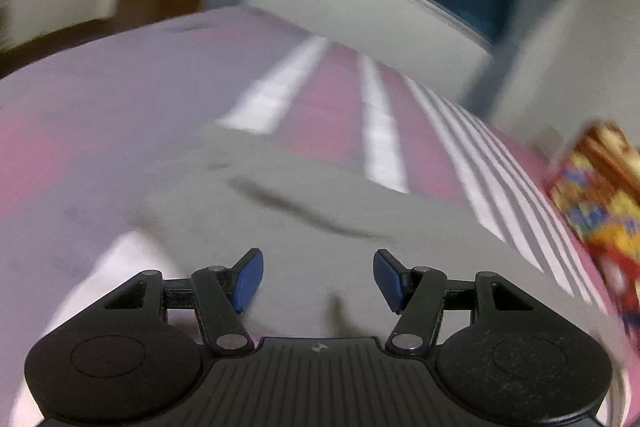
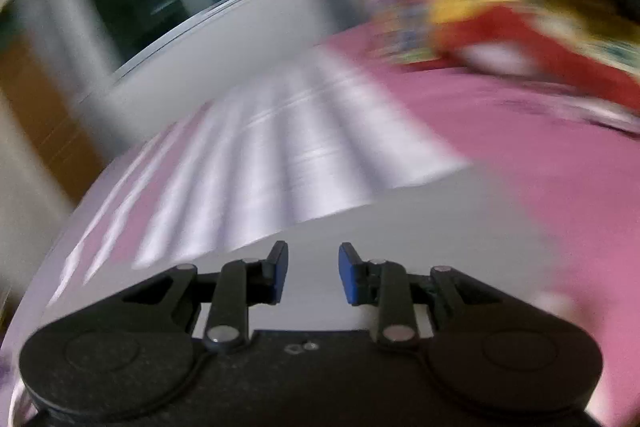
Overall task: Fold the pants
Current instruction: 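Open the right gripper and raise both tools off the pants, then move the right gripper to the leg cuffs and close on them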
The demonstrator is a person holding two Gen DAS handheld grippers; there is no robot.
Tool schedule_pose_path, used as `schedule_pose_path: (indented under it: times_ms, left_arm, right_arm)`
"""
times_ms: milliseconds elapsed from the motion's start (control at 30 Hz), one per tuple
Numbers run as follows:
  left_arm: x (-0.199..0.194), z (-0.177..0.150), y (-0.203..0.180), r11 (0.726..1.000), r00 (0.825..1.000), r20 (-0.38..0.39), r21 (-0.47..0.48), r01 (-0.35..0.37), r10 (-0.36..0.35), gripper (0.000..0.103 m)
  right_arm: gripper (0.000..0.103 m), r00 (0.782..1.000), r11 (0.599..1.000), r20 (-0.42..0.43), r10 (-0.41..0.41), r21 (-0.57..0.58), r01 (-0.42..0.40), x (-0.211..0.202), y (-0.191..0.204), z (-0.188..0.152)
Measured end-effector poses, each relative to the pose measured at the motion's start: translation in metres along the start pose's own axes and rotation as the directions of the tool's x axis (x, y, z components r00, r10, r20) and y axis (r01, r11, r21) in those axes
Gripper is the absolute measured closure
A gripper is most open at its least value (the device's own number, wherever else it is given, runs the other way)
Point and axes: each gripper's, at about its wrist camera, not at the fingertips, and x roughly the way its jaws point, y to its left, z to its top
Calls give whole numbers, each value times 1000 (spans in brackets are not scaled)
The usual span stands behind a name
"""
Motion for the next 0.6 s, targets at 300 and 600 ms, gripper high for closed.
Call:
schedule_pose_path:
  times_ms: [300,600]
  left_arm:
    - [121,28,-62,982,978,-209,182,58,-19,32]
    - [138,62,-41,996,982,-184,71,59,-45,32]
  right_arm:
    - [76,925,871,-340,169,-387,-302,157,209,-26]
    - [76,942,892,-333,38,-414,-182,235,250,-19]
